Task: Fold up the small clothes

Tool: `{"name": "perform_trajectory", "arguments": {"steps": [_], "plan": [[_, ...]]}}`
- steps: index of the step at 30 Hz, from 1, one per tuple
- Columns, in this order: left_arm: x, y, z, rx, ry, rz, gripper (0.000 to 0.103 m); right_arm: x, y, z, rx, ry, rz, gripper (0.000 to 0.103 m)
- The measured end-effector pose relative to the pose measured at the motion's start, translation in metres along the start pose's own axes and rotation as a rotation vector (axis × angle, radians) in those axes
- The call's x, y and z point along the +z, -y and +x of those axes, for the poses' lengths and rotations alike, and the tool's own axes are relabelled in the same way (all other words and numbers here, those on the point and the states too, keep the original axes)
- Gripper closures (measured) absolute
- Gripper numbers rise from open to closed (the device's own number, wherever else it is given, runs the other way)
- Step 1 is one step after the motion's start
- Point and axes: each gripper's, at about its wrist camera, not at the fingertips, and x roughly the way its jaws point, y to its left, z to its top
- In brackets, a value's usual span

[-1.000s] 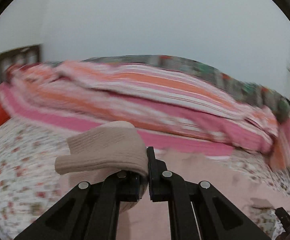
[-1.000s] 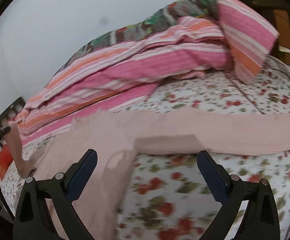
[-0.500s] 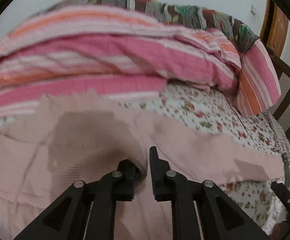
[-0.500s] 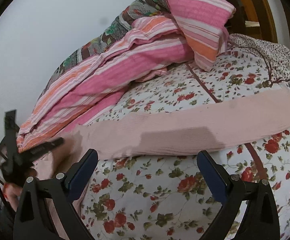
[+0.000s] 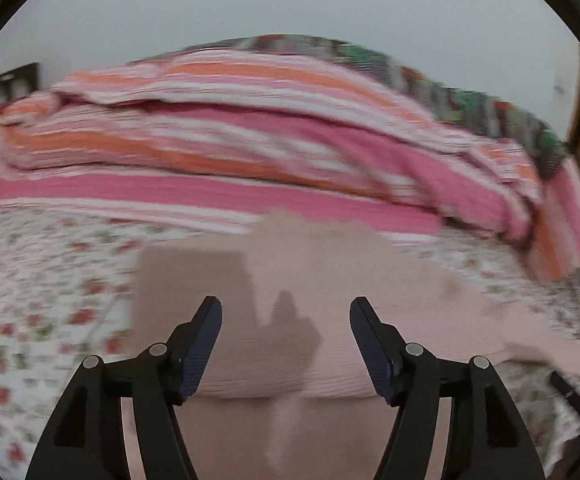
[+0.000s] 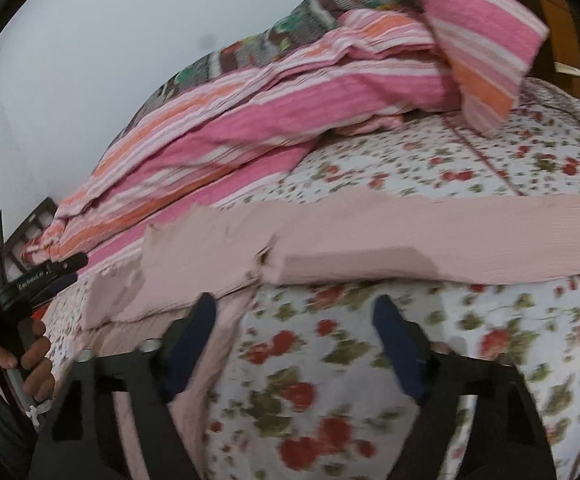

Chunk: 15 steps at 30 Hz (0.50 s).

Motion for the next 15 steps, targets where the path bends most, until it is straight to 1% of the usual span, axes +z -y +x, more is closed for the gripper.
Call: {"name": "perform_trajectory", "arguments": {"steps": [1,2,3,4,5,7,9,11,13,14,15], "plan": [[-0.002,-0.011,0.002,0.025,-0.004,0.0,0.039,-0.001,-0.004,0.003,0.002,-0.005,-0.002,0.047],[-0.004,-0.024,0.003,0.037,-0.009,-0.003,0.039,-0.001,-0.008,0.007,0.008,-0.011,-0.005,0.055],[-0.006,-0.043,0.005,0.037,-0.018,-0.014,0.039,-0.001,-0.014,0.011,0.017,-0.017,-0.007,0.057],[-0.006,-0.05,0.008,0.034,-0.024,-0.021,0.039,0.001,-0.017,0.014,0.02,-0.023,-0.005,0.057],[-0.006,-0.068,0.012,0.024,-0.036,-0.046,0.039,0.004,-0.021,0.018,0.023,-0.032,0.0,0.057],[-0.003,-0.086,0.019,-0.009,-0.054,-0.102,0.039,0.011,-0.03,0.026,0.028,-0.054,-0.003,0.057],[0.001,-0.108,0.031,-0.084,-0.094,-0.186,0.04,0.022,-0.042,0.036,-0.002,-0.069,-0.038,0.057],[0.0,-0.118,0.045,-0.153,-0.13,-0.232,0.041,0.032,-0.05,0.045,-0.043,-0.066,-0.078,0.057],[-0.006,-0.122,0.065,-0.198,-0.184,-0.275,0.044,0.035,-0.052,0.054,-0.067,-0.07,-0.095,0.057],[-0.01,-0.118,0.075,-0.221,-0.219,-0.28,0.049,0.034,-0.051,0.059,-0.075,-0.071,-0.101,0.057],[-0.013,-0.116,0.082,-0.231,-0.241,-0.274,0.058,0.031,-0.049,0.064,-0.082,-0.071,-0.102,0.057]]}}
